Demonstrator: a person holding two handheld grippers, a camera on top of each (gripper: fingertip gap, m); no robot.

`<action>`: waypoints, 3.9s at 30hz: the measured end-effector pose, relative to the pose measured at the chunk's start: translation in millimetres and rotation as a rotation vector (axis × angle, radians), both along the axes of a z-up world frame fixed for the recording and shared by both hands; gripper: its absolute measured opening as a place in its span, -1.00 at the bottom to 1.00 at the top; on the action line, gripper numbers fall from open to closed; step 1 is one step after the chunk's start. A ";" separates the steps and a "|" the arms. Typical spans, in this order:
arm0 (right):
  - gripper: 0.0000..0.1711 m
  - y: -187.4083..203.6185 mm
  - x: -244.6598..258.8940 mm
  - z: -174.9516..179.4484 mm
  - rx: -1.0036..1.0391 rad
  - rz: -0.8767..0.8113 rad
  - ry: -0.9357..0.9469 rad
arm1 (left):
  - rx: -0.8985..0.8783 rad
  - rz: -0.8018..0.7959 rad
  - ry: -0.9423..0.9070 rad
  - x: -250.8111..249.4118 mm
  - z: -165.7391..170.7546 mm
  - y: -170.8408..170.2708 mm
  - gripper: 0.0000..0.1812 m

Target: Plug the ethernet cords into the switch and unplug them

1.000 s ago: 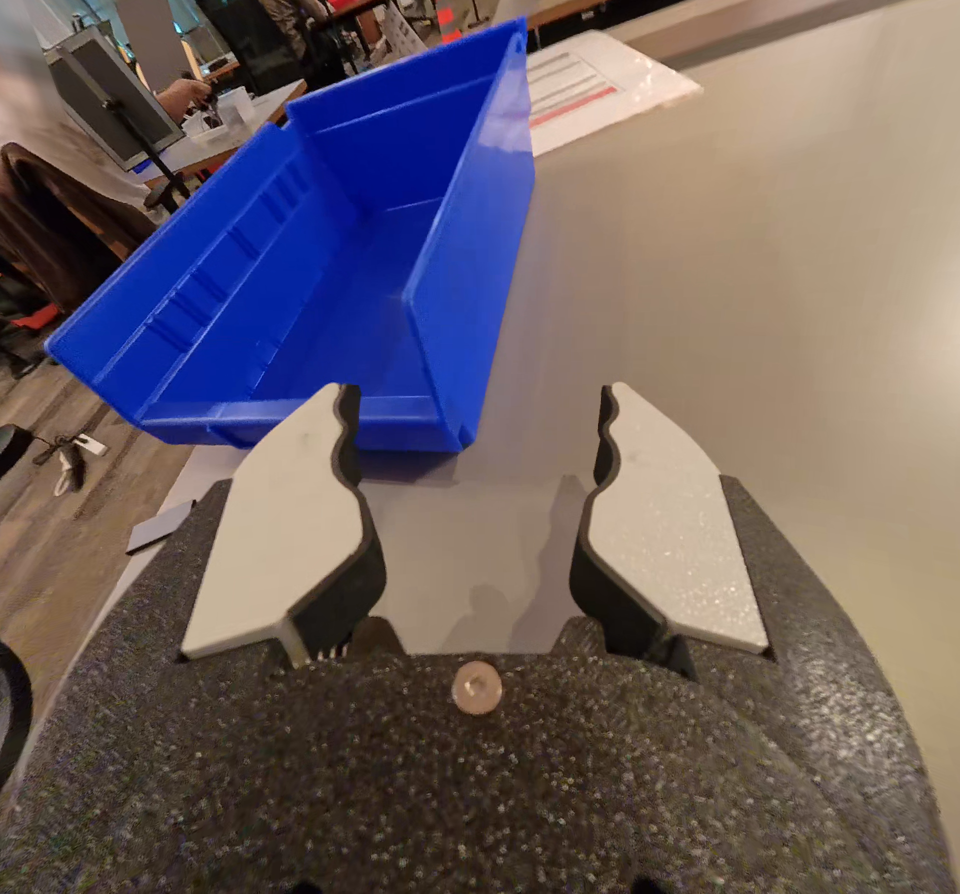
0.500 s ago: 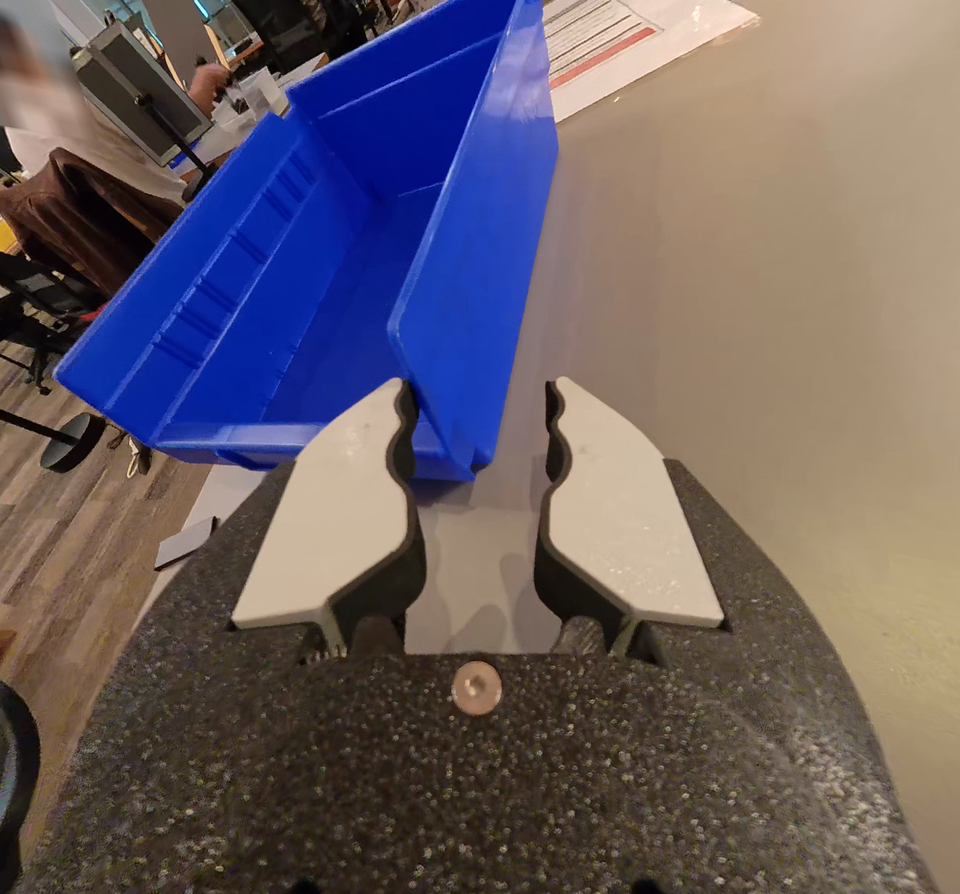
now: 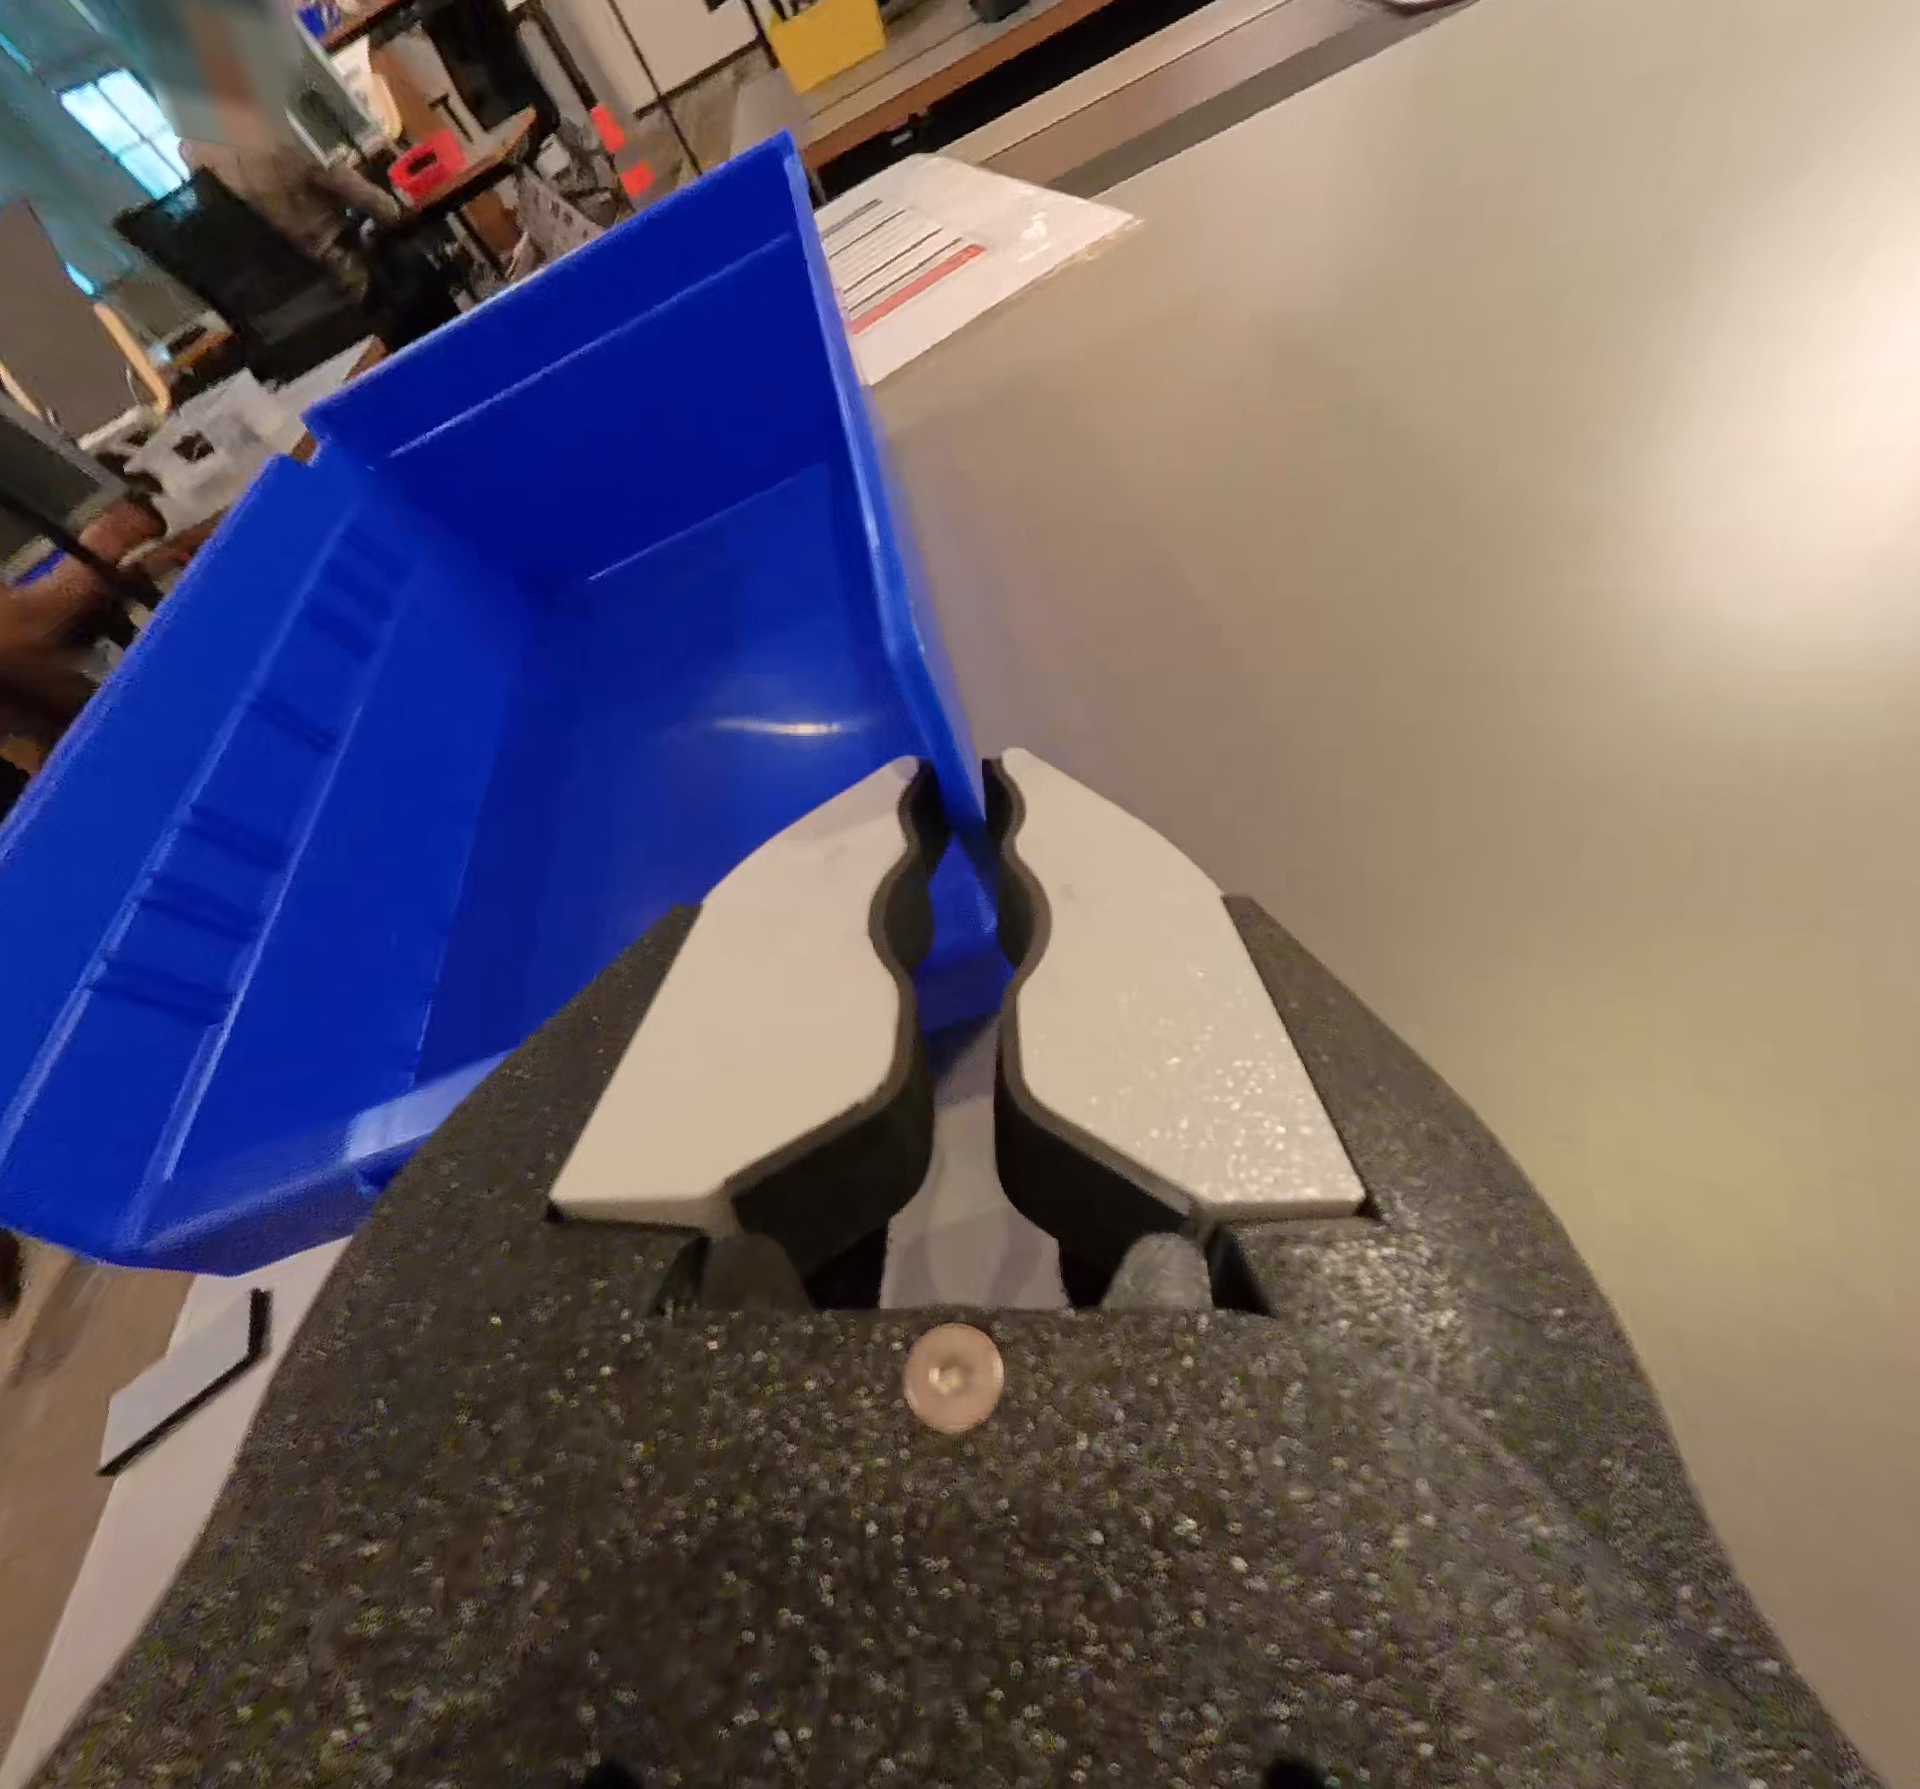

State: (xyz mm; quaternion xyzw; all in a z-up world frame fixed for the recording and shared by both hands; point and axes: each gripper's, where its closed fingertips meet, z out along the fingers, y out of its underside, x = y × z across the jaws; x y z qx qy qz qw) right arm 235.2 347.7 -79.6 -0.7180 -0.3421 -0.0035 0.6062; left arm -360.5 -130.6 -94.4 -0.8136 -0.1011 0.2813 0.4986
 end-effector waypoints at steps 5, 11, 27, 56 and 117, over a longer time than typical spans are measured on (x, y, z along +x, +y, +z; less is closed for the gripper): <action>-0.95 -13.7 -10.9 -0.3 -0.044 0.105 0.023 | 0.006 -0.152 -0.027 24.8 -0.3 0.1 -0.91; -0.94 -34.5 -39.4 -1.5 -0.081 0.276 0.023 | -0.016 -0.447 0.001 71.3 -0.7 3.6 -0.91; -0.85 -94.0 -70.1 0.9 -0.189 0.784 0.117 | -0.049 -1.073 -0.032 192.3 0.0 -9.2 -0.93; -0.94 -172.6 -292.1 -3.4 -0.341 1.526 0.040 | -0.079 -1.614 -0.158 312.6 -1.2 8.1 -0.95; -0.35 -276.8 -120.3 60.4 0.037 0.946 -0.233 | 0.196 -0.267 -0.576 115.6 45.0 185.3 -0.61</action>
